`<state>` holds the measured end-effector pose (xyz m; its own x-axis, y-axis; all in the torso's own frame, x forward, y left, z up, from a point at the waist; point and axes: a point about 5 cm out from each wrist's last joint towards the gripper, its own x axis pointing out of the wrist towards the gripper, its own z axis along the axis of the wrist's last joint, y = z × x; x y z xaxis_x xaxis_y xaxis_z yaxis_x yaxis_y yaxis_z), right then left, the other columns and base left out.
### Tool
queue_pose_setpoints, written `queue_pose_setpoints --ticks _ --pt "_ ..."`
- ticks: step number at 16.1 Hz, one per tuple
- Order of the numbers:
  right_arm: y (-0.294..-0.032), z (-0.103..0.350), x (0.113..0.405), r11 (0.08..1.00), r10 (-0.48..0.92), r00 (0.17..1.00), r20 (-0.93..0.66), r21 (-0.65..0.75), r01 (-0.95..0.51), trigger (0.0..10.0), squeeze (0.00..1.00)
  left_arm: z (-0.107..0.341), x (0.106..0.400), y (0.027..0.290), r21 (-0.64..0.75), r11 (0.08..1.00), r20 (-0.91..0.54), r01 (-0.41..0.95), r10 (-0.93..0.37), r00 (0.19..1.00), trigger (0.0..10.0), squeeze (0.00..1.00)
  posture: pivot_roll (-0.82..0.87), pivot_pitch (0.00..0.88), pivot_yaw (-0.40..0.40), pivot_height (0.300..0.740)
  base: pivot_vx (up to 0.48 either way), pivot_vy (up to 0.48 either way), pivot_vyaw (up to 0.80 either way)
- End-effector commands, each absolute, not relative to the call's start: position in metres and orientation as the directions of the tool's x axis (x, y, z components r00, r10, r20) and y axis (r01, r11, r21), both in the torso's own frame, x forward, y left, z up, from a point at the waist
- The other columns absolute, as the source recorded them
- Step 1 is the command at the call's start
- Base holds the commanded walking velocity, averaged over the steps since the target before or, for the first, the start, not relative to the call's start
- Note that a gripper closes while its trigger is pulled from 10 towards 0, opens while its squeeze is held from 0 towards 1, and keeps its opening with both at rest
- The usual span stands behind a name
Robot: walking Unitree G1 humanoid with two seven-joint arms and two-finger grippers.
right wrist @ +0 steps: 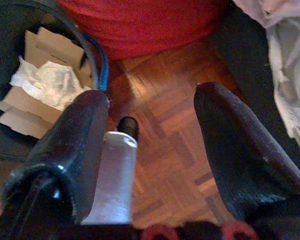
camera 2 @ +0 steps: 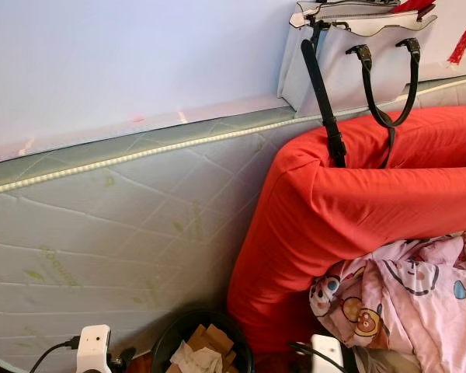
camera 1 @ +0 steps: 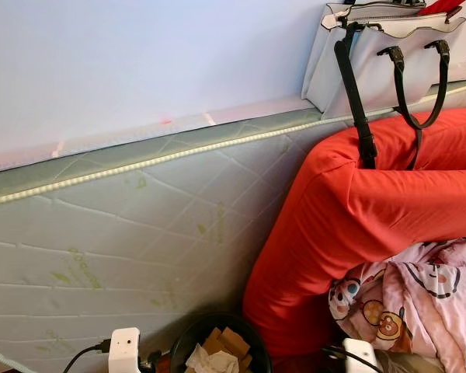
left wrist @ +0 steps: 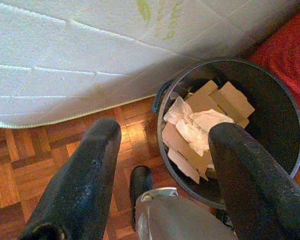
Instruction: Clean up the room
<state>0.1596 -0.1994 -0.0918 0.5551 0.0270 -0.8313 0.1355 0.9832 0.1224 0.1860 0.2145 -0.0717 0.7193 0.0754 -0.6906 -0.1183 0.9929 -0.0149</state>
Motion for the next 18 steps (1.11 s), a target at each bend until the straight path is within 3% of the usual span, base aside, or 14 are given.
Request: queue_pose_setpoints --ticks 1,18 --pt "-0.202 -0.093 0.156 0.982 0.029 0.549 -0.835 0.126 0.14 10.0 0.0 -0.075 0.181 0.213 -0.024 0.99 -0.713 -0.139 0.081 0.697 10.0 0.0 0.1 0.0 -0.072 0.74 0.0 0.0 0.0" --pt "-0.194 -0.095 0.154 0.982 0.033 0.538 -0.842 0.128 0.14 10.0 0.0 -0.084 0.165 0.213 -0.022 0.988 -0.752 -0.155 0.086 0.654 10.0 0.0 0.11 0.0 -0.077 0.74 0.0 0.0 0.0"
